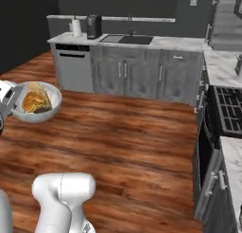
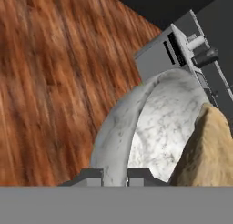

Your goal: Pick up the heated bread from the toaster oven and place it in the bowl. Then move the bread bowl to the dining counter.

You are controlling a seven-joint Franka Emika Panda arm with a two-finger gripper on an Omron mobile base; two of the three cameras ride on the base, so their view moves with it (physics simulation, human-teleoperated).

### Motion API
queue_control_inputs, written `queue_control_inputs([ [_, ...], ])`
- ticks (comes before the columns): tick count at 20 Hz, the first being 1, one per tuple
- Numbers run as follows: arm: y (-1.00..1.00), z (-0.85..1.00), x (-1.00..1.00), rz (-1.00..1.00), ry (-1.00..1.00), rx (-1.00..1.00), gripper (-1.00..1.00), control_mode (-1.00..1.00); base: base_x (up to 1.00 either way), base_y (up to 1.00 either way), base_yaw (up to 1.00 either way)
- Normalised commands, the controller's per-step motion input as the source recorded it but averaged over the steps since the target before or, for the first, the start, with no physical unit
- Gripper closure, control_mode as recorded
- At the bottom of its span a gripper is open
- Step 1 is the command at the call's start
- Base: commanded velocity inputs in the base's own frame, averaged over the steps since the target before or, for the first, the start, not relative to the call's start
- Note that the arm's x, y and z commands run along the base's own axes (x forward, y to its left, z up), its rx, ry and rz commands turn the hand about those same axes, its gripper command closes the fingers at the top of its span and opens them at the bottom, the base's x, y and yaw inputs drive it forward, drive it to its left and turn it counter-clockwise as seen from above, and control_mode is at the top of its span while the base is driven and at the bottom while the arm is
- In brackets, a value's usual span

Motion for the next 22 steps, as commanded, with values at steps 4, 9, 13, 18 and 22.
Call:
queue_control_inputs([
  [4,0.00,0.00,0.00,0.00,0.00,0.00,1.00,1.00,0.02,0.00,1.00],
  [9,0.00,0.00,0.00,0.00,0.00,0.00,1.00,1.00,0.76,0.00,0.77],
  [13,0.00,0.00,0.00,0.00,0.00,0.00,1.00,1.00,1.00,-0.01,0.51],
  [18,0.00,0.00,0.00,0.00,0.00,0.00,1.00,1.00,1.00,-0.18,0.27],
  [22,0.00,0.00,0.00,0.00,0.00,0.00,1.00,1.00,1.00,-0.29,0.04],
])
